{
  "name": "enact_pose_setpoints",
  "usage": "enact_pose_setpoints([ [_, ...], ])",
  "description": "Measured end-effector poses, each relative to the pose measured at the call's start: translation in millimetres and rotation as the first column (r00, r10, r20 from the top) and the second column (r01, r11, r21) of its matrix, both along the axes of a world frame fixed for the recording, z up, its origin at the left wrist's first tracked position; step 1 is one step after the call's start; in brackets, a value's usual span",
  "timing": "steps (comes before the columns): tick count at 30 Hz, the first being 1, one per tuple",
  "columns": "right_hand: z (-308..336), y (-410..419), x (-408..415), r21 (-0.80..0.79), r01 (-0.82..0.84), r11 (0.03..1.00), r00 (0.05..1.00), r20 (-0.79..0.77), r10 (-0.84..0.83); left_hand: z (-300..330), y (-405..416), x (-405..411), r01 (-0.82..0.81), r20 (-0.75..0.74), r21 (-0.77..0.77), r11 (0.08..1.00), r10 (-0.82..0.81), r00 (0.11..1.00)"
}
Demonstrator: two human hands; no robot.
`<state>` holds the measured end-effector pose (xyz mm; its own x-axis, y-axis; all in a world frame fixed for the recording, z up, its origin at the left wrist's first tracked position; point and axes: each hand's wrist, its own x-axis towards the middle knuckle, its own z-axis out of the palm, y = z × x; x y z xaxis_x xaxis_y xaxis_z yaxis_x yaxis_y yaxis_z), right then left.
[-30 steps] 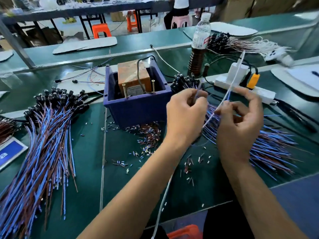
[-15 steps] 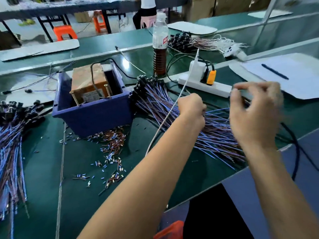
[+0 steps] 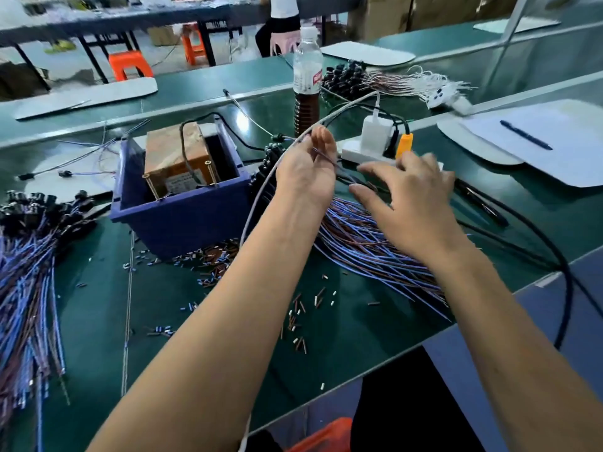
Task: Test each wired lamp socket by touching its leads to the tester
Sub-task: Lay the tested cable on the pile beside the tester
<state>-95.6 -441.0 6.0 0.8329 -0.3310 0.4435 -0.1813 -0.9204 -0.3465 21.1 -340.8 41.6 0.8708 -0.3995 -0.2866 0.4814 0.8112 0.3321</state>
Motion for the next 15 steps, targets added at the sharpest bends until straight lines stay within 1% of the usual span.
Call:
enact_pose_setpoints([
  [3, 1.3, 6.9, 9.7, -0.012, -0.054, 0.998, 0.996, -0.077, 0.053, 1.2, -1.7, -4.9, 0.026, 0.009, 0.017, 1.0, -0.026, 1.0],
  [5, 2.2, 6.4, 8.7, 0.056, -0.111, 0.992, 0.992, -0.055, 0.114, 0.3, 0.9, -3.8, 0.015, 0.026, 0.062, 0.998, -0.016, 1.0],
  [6, 3.1, 3.9, 6.3, 0.115, -0.122, 0.986, 0.992, -0.022, 0.125, -1.6, 3.3, -1.5, -0.002, 0.043, 0.107, 0.994, -0.002, 0.999],
  [7, 4.3, 0.2, 3.6, 0.161, -0.115, 0.98, 0.993, 0.019, 0.113, -3.7, 6.1, 0.5, -0.027, 0.069, 0.186, 0.982, 0.015, 0.997],
  [9, 7.0, -5.3, -2.1, 0.163, -0.066, 0.984, 0.996, 0.062, 0.057, -9.6, 11.9, 4.0, -0.09, 0.131, 0.389, 0.917, 0.042, 0.991],
  [10, 7.8, -6.8, -4.5, 0.145, -0.041, 0.989, 0.998, 0.059, 0.033, -13.5, 14.4, 4.8, -0.115, 0.158, 0.497, 0.86, 0.04, 0.987],
  [11, 8.1, -8.2, -6.8, 0.13, -0.026, 0.991, 0.999, 0.045, 0.02, -18.8, 17.1, 6.6, -0.136, 0.185, 0.605, 0.785, 0.027, 0.982],
  [12, 8.0, -9.3, -8.7, 0.114, -0.018, 0.993, 1.0, 0.027, 0.015, -24.1, 19.4, 8.0, -0.158, 0.222, 0.699, 0.698, -0.002, 0.975],
  [13, 6.9, -10.2, -10.4, 0.087, -0.009, 0.996, 1.0, 0.002, 0.009, -29.9, 21.4, 9.9, -0.194, 0.274, 0.785, 0.588, -0.049, 0.96],
  [14, 4.9, -10.3, -11.7, 0.052, 0.002, 0.999, 0.999, -0.035, 0.0, -36.2, 23.5, 12.2, -0.256, 0.339, 0.865, 0.431, -0.127, 0.932],
  [15, 1.8, -10.2, -11.9, 0.018, 0.015, 1.0, 0.996, -0.084, -0.013, -42.8, 25.8, 14.2, -0.348, 0.397, 0.909, 0.228, -0.229, 0.889],
])
